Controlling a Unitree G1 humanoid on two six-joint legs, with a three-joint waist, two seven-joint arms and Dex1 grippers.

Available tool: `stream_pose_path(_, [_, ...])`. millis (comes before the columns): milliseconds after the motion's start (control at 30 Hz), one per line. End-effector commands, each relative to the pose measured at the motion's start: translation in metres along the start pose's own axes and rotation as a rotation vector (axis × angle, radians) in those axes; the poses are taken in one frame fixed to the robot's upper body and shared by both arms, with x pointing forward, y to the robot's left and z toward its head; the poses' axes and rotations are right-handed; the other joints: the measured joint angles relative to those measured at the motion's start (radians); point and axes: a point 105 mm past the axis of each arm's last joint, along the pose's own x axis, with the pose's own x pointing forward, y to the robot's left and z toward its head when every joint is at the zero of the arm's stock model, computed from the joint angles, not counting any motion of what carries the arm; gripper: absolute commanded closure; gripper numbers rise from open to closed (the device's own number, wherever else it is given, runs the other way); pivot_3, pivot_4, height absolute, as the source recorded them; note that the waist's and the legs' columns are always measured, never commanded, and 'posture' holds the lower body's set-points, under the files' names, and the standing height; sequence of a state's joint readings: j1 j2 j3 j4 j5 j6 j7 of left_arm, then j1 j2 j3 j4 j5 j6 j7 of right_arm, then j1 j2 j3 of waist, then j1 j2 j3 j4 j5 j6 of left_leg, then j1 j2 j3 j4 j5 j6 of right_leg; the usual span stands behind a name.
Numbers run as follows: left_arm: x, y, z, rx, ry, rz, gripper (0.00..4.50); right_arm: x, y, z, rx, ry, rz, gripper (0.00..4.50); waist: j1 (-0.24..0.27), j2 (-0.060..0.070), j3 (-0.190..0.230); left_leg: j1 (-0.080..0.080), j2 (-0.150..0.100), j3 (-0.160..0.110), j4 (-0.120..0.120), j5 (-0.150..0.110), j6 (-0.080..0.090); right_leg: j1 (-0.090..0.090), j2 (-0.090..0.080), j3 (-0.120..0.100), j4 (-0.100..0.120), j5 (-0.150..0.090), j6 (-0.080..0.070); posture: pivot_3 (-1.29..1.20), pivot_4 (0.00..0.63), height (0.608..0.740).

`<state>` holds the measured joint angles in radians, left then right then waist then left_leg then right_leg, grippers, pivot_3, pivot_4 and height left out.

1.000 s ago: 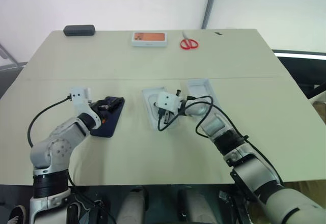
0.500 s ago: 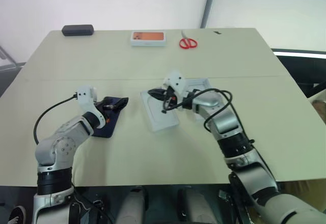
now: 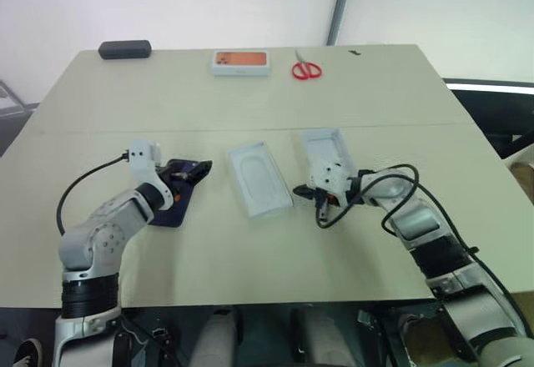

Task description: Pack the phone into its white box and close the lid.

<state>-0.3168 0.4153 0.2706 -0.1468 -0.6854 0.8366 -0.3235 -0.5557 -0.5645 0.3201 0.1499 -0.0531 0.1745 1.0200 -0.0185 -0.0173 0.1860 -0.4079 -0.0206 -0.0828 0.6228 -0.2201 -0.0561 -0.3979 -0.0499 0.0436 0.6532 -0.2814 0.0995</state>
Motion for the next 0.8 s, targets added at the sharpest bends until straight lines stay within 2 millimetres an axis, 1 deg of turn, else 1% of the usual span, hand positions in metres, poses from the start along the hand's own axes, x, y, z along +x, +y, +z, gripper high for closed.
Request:
stream_pose_path(33, [0.0,-0.004,0.01,0.022,-0.038,-0.017,0.0,0.004,0.007,0.012,-0.015,-0.039,0.03,4.47,0.0,0.0,0.0,0.0,0.0,0.0,0.0,0.0,0.0,0.0,0.0,0.0,0.0,0.0,0.0,0.0,0.15,0.74])
stream_pose_path(100, [0.0,-0.004,0.011,0.023,-0.037,-0.017,0.0,0.005,0.01,0.018,-0.005,-0.067,0.044,4.47,0.0,0.0,0.0,0.0,0.0,-0.001,0.0,0.0,0.0,0.0,0.0,0.0,0.0,0.0,0.0,0.0,0.15,0.74])
stream_pose_path(167, [-0.001,-0.003,0.011,0.022,-0.038,-0.012,0.0,0.006,0.013,0.028,0.008,-0.112,0.057,4.47,0.0,0.0,0.0,0.0,0.0,-0.002,0.0,0.0,0.0,0.0,0.0,0.0,0.0,0.0,0.0,0.0,0.15,0.74])
stream_pose_path(267, [-0.001,0.0,0.012,0.023,-0.041,-0.005,0.0,0.009,0.012,0.04,0.023,-0.163,0.049,4.47,0.0,0.0,0.0,0.0,0.0,-0.002,-0.001,0.0,0.0,-0.001,0.0,0.0,0.0,0.0,0.0,0.0,0.15,0.74])
stream_pose_path(367, [-0.002,-0.001,0.012,0.022,-0.042,-0.005,0.0,0.016,0.015,0.049,0.007,-0.184,0.046,4.47,0.001,0.0,0.0,0.0,0.0,-0.002,0.0,0.0,0.0,0.0,0.0,0.0,0.0,0.0,0.0,0.0,0.15,0.74])
stream_pose_path(467, [-0.002,-0.002,0.012,0.03,-0.041,-0.008,0.0,0.024,0.023,0.059,0.045,-0.229,0.057,4.47,0.001,0.0,0.0,0.0,0.0,-0.002,0.0,0.0,0.0,0.0,0.0,0.0,0.0,0.0,0.0,0.0,0.15,0.74])
stream_pose_path(533, [-0.002,-0.003,0.012,0.021,-0.043,-0.008,0.0,0.028,0.025,0.057,0.049,-0.218,0.05,4.47,0.002,0.0,0.0,0.0,0.0,-0.002,0.0,0.0,0.0,0.0,0.0,0.0,0.0,0.0,0.0,0.0,0.15,0.74])
stream_pose_path(600, [-0.003,-0.002,0.012,0.025,-0.042,-0.006,0.0,0.028,0.024,0.049,0.023,-0.186,0.041,4.47,0.002,0.0,0.0,0.0,0.0,-0.002,0.0,0.0,0.0,0.0,0.0,0.0,0.0,0.0,0.0,0.0,0.15,0.74])
stream_pose_path(700, [-0.005,0.002,0.011,0.026,-0.037,0.004,0.0,0.016,0.004,0.047,0.015,-0.184,-0.03,4.47,0.004,0.0,0.0,0.0,0.0,-0.002,0.0,0.0,0.0,0.0,-0.001,0.0,0.0,0.0,0.0,0.0,0.15,0.74])
stream_pose_path(800, [-0.008,0.007,0.011,0.03,-0.027,0.015,0.0,0.01,-0.013,0.052,0.04,-0.209,-0.081,4.47,0.003,0.0,0.0,0.0,0.0,-0.002,0.0,0.0,0.0,0.0,-0.001,0.0,0.0,0.0,0.0,0.0,0.15,0.74])
